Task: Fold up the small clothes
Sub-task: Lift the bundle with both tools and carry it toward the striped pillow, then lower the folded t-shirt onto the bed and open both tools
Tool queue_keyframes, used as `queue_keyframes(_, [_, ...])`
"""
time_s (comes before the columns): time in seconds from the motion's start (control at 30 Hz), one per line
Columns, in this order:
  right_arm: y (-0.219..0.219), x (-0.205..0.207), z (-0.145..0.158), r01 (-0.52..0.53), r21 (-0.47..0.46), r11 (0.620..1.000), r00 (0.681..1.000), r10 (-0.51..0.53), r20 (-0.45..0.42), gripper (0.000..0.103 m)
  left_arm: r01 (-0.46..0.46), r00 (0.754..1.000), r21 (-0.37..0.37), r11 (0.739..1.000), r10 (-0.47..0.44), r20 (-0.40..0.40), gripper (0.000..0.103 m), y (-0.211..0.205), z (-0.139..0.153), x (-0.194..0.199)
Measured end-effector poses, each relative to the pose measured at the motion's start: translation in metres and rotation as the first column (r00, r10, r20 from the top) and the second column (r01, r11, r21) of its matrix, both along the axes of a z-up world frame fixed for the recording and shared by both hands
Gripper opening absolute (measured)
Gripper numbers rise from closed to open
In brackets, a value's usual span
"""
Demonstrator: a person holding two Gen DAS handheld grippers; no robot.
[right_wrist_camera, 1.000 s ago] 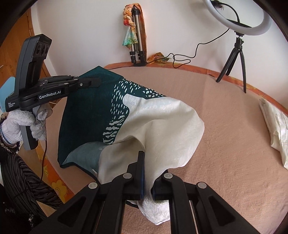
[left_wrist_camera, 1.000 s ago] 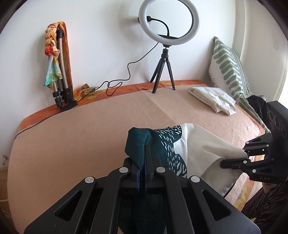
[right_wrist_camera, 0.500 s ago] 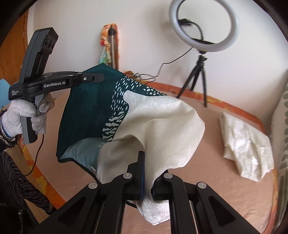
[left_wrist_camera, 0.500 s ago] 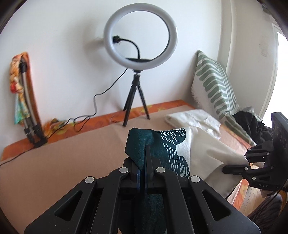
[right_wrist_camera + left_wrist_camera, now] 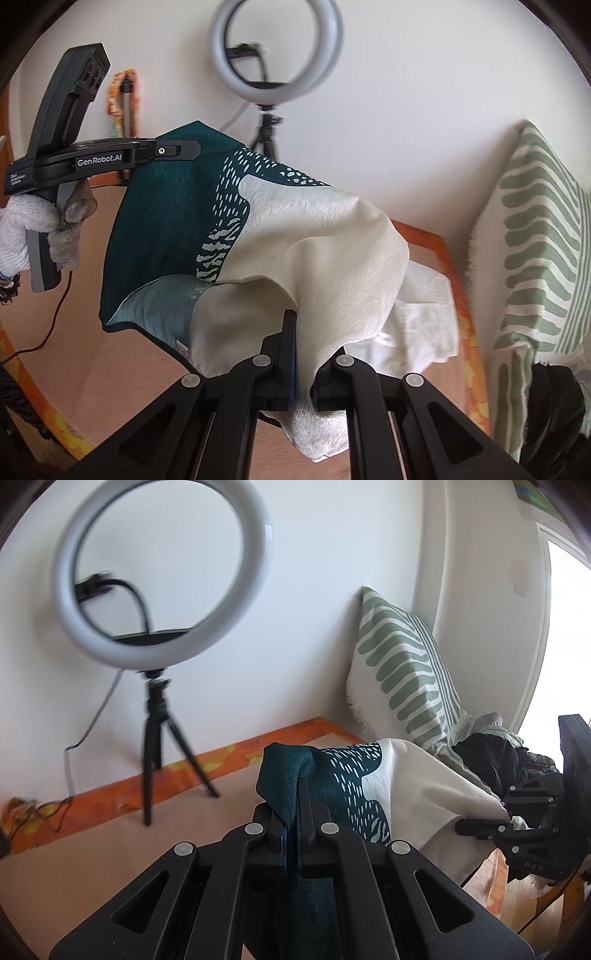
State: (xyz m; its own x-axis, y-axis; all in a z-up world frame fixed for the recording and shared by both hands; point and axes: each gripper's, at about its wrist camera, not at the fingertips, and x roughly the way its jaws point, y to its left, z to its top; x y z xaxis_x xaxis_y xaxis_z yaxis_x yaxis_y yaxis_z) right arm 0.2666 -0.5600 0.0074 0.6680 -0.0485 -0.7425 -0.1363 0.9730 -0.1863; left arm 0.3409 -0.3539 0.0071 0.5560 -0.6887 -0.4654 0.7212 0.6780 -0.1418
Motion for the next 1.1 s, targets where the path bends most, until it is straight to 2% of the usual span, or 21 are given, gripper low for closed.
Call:
queue_keyframes(0.17, [-0.048,0.017,-0.007,0.039,-0.065,0.997,0.999,-0.039,-0.011,0.003,0.034,0.999,-0.005,0.999,-0.034,0.005,0.001,-0.061,-0.006,0.023])
queue_keyframes(0.23, [-0.069,0.026,-0.011,0.053,-0.083,0.995,0.998,-0.055,-0.023,0.003,0.041,0.999,-0.013,0.999,-0.041,-0.018,0.001,-0.082,-0.013,0.034])
queue_keyframes(0.43, [-0.121,0.041,-0.019,0.101,-0.081,0.992,0.994,-0.104,-0.032,0.003,0.043,0.999,0.011,0.999,-0.043,-0.009,0.001,-0.131,-0.028,0.053])
queue_keyframes(0.6, [-0.157,0.065,-0.038,0.134,-0.048,0.99,0.989,-0.136,-0.053,0.003,0.015,1.0,0.037,0.999,-0.015,-0.003,0.002,-0.147,-0.038,0.075])
queue_keyframes(0.7, [-0.166,0.072,-0.053,0.145,-0.041,0.989,0.986,-0.148,-0.081,0.005,-0.025,1.0,0.077,0.997,0.025,0.002,0.009,-0.153,-0.046,0.088])
queue_keyframes(0.73, [-0.169,0.074,-0.056,0.153,-0.043,0.987,0.984,-0.156,-0.084,0.006,-0.058,0.998,0.096,0.994,0.056,0.021,0.02,-0.155,-0.047,0.091])
queue_keyframes(0.77, [-0.173,0.075,-0.059,0.176,-0.044,0.983,0.98,-0.179,-0.084,0.017,-0.084,0.996,0.107,0.991,0.081,0.032,0.031,-0.154,-0.046,0.094])
queue_keyframes(0.8, [-0.178,0.077,-0.061,0.195,-0.033,0.98,0.977,-0.197,-0.085,0.033,-0.097,0.995,0.104,0.99,0.094,0.033,0.053,-0.152,-0.045,0.097])
queue_keyframes(0.83, [-0.182,0.077,-0.061,0.209,-0.014,0.978,0.974,-0.209,-0.085,0.04,-0.106,0.994,0.088,0.991,0.103,0.037,0.058,-0.147,-0.042,0.098])
queue_keyframes(0.87, [-0.184,0.076,-0.061,0.223,-0.009,0.975,0.972,-0.223,-0.078,0.053,-0.11,0.993,0.084,0.99,0.107,0.042,0.058,-0.144,-0.041,0.098])
queue_keyframes(0.93, [-0.187,0.074,-0.06,0.241,-0.014,0.971,0.969,-0.241,-0.056,0.07,-0.099,0.994,0.097,0.99,0.094,0.053,0.062,-0.142,-0.038,0.096])
queue_keyframes(0.97, [-0.187,0.072,-0.059,0.251,-0.023,0.968,0.967,-0.252,-0.047,0.076,-0.097,0.994,0.1,0.99,0.092,0.055,0.064,-0.142,-0.038,0.095])
queue_keyframes(1.1, [-0.188,0.069,-0.054,0.263,-0.004,0.965,0.964,-0.263,-0.034,0.078,-0.094,0.994,0.098,0.991,0.088,0.06,0.075,-0.137,-0.035,0.088])
